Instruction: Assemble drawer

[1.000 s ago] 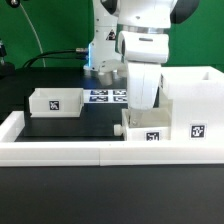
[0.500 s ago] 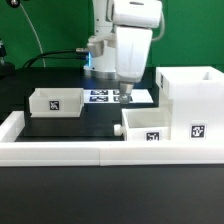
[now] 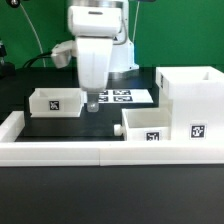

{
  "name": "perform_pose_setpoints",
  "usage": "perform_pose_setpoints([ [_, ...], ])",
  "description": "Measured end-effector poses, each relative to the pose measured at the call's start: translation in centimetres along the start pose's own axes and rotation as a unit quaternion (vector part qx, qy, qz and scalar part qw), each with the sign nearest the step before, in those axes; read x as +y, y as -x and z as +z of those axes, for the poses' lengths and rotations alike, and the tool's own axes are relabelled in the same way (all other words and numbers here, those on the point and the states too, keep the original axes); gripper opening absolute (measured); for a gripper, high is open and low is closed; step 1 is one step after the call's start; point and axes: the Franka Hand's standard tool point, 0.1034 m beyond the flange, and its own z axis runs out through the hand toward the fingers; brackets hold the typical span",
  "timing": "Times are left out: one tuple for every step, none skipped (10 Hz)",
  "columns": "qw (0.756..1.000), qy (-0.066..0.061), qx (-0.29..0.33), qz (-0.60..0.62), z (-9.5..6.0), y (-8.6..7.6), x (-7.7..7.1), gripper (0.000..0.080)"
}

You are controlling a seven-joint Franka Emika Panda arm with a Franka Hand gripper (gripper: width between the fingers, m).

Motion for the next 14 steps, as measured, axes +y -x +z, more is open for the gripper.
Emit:
perform_pose_setpoints([
  [1.000, -0.004, 0.015, -0.007, 0.8, 0.4, -0.2, 0.0649],
  [1.000, -0.009, 0.023, -0.003, 1.6, 0.4, -0.4, 0.0649],
  [0.999, -0.014, 0.028, -0.006, 2.3, -0.2, -0.6, 0.0649],
  [0.999, -0.018, 0.031, -0.004, 2.9, -1.1, -0.8, 0.0649],
  [0.999, -0.023, 0.034, 0.000, 3.6, -2.0, -1.1, 0.0649],
  [0.999, -0.025, 0.036, 0.003, 3.8, -2.6, -1.1, 0.0649],
  [0.999, -0.025, 0.037, 0.011, 3.8, -3.1, -1.1, 0.0649],
  [0.999, -0.026, 0.039, 0.023, 3.8, -3.8, -1.0, 0.0649],
  [0.998, -0.026, 0.040, 0.034, 3.7, -4.2, -1.0, 0.0649],
  [0.998, -0.027, 0.040, 0.046, 3.7, -4.4, -0.9, 0.0649],
  [0.998, -0.027, 0.039, 0.052, 3.7, -4.4, -0.9, 0.0649],
  [0.997, -0.027, 0.039, 0.056, 3.7, -4.5, -0.9, 0.0649],
  [0.997, -0.028, 0.039, 0.066, 3.7, -4.6, -0.9, 0.0649],
  [0.996, -0.028, 0.039, 0.072, 3.7, -4.6, -0.9, 0.0649],
])
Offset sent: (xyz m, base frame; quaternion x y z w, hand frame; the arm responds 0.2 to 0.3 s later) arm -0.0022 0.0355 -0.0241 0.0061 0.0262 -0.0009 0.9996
